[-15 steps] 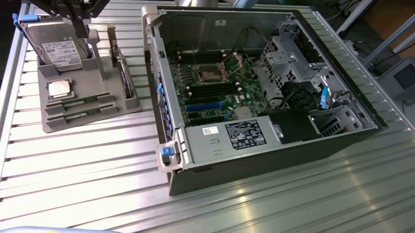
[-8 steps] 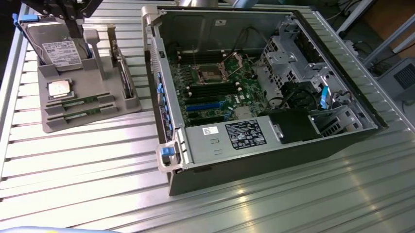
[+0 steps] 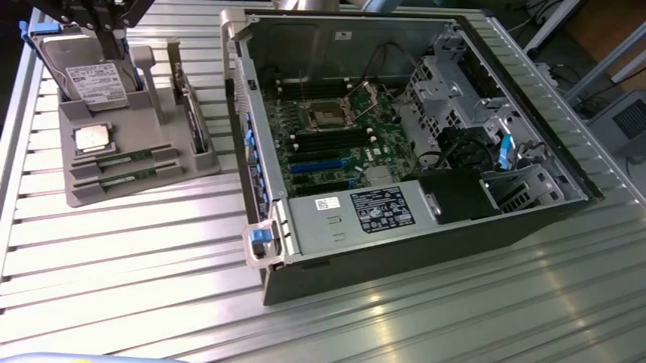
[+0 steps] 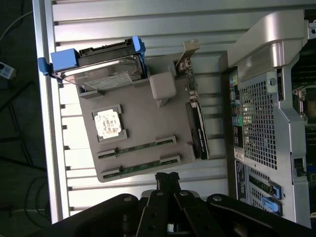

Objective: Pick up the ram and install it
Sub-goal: 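Reach for the ram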

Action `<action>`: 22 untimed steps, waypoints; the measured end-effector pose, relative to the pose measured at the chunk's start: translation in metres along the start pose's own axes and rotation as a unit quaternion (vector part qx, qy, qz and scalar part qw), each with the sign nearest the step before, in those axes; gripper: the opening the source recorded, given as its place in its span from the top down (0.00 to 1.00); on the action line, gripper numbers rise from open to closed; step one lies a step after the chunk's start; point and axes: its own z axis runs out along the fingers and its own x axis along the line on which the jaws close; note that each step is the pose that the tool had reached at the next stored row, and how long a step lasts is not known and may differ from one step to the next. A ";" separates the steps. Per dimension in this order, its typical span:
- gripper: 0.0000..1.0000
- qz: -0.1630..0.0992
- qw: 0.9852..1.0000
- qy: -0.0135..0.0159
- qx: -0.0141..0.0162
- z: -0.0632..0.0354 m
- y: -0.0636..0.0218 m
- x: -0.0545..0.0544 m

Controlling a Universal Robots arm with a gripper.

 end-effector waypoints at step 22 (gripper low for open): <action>0.89 0.000 1.000 0.000 0.000 -0.0011 -0.0256 -0.002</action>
